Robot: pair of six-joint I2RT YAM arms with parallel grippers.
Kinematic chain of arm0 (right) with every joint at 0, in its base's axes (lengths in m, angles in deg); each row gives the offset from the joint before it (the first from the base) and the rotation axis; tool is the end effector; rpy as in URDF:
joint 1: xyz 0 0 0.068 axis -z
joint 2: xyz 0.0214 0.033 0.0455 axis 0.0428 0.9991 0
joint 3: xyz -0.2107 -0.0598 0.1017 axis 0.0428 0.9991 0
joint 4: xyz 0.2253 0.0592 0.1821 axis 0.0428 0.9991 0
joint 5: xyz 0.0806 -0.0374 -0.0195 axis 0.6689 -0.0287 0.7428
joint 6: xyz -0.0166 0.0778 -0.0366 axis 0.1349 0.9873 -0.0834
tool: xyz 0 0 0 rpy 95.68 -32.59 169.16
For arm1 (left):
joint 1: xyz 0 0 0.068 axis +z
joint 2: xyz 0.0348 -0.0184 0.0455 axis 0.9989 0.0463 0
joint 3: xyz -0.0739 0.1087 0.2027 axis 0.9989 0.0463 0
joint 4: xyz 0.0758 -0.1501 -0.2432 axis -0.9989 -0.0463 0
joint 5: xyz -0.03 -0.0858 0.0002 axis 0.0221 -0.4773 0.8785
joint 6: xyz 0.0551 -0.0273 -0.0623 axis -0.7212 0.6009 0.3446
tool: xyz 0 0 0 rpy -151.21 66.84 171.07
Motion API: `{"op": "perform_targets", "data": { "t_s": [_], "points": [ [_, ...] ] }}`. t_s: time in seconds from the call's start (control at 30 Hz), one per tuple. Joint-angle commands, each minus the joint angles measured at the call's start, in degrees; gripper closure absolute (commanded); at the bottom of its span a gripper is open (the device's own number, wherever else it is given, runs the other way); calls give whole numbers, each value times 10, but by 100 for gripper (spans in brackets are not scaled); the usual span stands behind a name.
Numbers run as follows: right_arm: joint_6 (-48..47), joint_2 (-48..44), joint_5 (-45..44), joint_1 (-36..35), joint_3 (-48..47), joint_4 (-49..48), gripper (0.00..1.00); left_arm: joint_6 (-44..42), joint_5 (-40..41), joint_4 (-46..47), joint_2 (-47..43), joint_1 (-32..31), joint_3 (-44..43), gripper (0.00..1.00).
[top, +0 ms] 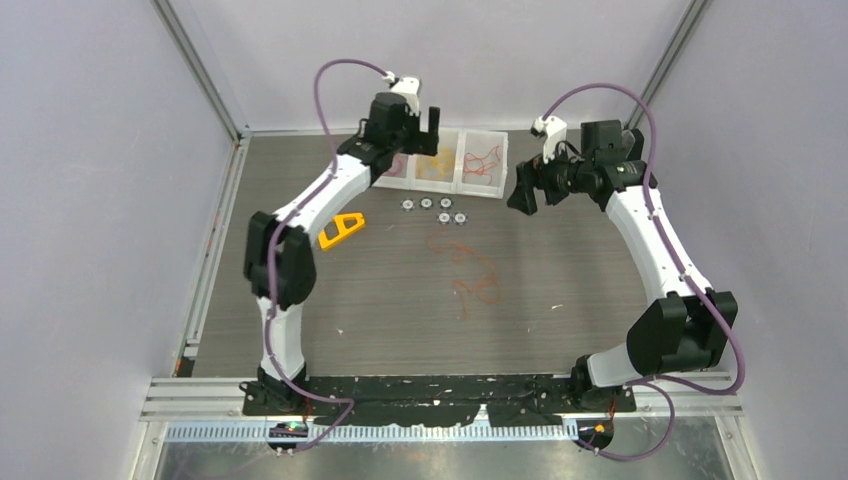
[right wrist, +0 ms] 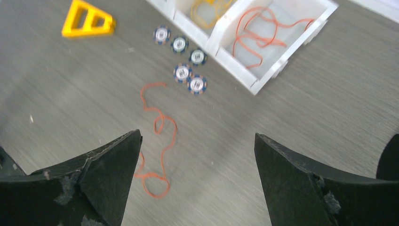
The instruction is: Untangle the cables
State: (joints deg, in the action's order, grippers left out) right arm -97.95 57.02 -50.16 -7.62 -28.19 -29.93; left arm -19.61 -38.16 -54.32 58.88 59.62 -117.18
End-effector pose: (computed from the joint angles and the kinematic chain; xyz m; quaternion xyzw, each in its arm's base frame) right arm 0.3749 0.0759 0.3042 -0.2828 0.8342 0.2134 0.4228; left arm 0.4999 -0.2541 0.2540 0.0835 0.8366 -0.1473 0.5210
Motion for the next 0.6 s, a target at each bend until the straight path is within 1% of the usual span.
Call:
{"op": "perform_targets", "data": {
  "t_s": [0.0,0.07,0.13,0.23,0.27,0.3,0.33,0.37,0.4,0.43,0.47,0.5,0.53,0.57],
  "points": [
    [-104,-8,21,-11,74,67,6,-30,-62,67,-170,9,75,0],
    [-96,0,7,-29,87,47,9,-9,-76,11,-192,22,78,0],
    [-72,8,-11,-52,85,1,10,20,-107,-31,-217,39,94,0],
    [-25,37,-32,-83,55,-89,11,59,-152,-33,-272,67,155,0],
    [-16,47,-42,-100,23,-103,12,59,-173,-29,-292,74,176,0],
    [-3,77,-47,-108,4,-122,13,56,-192,-29,-307,80,192,0],
    [3,115,-56,-125,-42,-128,14,52,-206,-35,-321,85,203,0],
    [15,134,-60,-132,-69,-136,15,43,-219,-45,-334,91,213,1],
    [20,179,-65,-144,-120,-139,16,29,-230,-55,-344,95,220,1],
    [32,203,-67,-149,-148,-145,16,16,-233,-63,-354,101,227,0],
    [36,250,-69,-157,-202,-148,17,6,-232,-69,-362,107,235,0],
    [40,273,-82,-164,-228,-152,18,0,-231,-74,-370,113,241,0],
    [35,320,-94,-167,-283,-152,19,-2,-230,-77,-376,120,246,0],
    [30,342,-116,-172,-311,-150,21,-1,-233,-80,-378,128,248,0]
  ]
}}
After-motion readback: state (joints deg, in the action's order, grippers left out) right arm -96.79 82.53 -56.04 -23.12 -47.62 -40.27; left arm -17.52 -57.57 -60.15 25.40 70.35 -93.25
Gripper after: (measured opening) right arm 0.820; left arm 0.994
